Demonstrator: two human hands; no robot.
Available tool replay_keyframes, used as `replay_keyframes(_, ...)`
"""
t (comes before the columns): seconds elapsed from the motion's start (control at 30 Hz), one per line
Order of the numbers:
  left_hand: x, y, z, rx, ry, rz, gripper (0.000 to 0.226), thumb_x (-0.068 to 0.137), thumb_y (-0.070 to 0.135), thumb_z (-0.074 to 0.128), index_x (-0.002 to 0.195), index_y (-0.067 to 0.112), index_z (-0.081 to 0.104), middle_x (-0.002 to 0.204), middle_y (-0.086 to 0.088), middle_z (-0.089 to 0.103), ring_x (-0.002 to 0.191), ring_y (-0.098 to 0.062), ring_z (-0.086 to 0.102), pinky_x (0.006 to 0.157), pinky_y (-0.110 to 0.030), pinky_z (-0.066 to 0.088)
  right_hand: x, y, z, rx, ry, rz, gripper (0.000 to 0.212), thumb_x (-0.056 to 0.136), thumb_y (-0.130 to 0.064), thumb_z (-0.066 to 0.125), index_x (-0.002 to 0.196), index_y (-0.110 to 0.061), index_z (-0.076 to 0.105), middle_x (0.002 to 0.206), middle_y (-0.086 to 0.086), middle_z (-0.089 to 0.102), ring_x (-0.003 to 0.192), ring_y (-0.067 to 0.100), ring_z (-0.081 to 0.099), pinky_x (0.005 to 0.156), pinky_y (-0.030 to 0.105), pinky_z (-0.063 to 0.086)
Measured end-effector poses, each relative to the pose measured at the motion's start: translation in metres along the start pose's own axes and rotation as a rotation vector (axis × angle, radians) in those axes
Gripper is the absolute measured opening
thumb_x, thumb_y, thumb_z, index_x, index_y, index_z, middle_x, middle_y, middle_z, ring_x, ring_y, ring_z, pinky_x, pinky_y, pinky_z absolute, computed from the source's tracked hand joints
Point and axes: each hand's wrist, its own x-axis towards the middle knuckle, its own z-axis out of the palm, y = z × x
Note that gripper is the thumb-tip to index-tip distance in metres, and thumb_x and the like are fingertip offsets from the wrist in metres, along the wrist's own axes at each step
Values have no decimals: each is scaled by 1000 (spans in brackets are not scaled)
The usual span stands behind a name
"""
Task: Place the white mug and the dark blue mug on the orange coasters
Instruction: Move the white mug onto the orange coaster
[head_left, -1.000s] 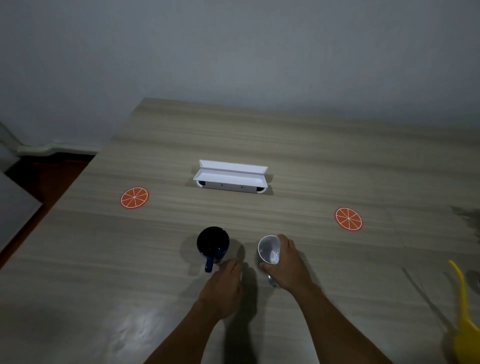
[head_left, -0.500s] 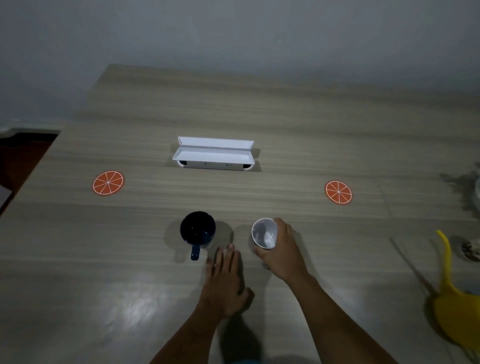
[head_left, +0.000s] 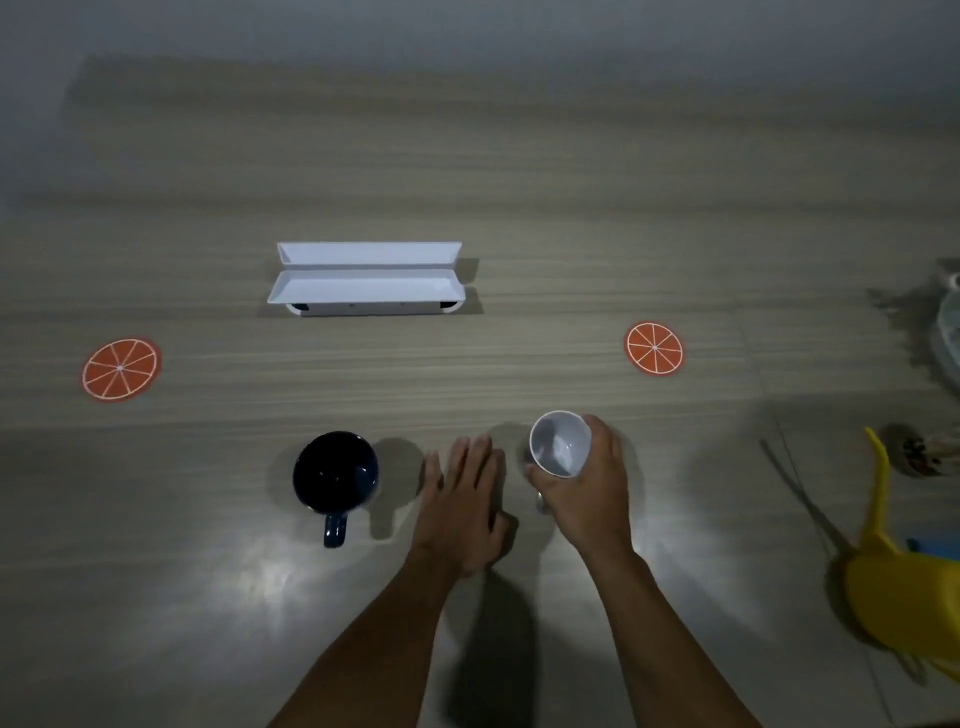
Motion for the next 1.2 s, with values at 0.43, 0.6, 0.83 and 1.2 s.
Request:
replay_keyframes(0.43, 121, 30, -9, -21, 129, -52, 76, 97, 61, 28, 163, 28, 11, 173, 0, 3, 159, -28, -6, 124, -64, -2, 90, 20, -25, -8, 98, 63, 91, 64, -37, 90, 140, -24, 41, 138, -5, 50, 117, 4, 45, 75, -5, 32)
replay_keyframes(0.6, 124, 31, -10, -77, 139, -78, 73, 95, 57, 33, 162, 33, 17, 173, 3, 11, 160, -23, 0, 125, -62, 0, 107, 19, -27, 10, 131, 63, 92, 64, -36, 91, 141, -24, 42, 137, -7, 50, 116, 2, 45, 81, -2, 34)
replay_keyframes(0.83, 124, 26, -5, -54, 136, -92, 68, 100, 59, 30, 162, 35, 13, 173, 6, 6, 160, -21, -3, 125, -61, -2, 130, 14, -42, -3, 192, 65, 90, 59, -34, 94, 137, -22, 50, 130, -9, 55, 115, 4, 50, 84, -2, 36)
replay_keyframes(1.2, 124, 26, -3, -43, 152, -86, 66, 102, 60, 28, 162, 34, 16, 173, 4, 10, 160, -22, 1, 125, -63, 4, 192, 8, -77, 79, 388, 55, 85, 54, -33, 88, 132, -27, 55, 126, -6, 59, 106, 5, 59, 68, -2, 40)
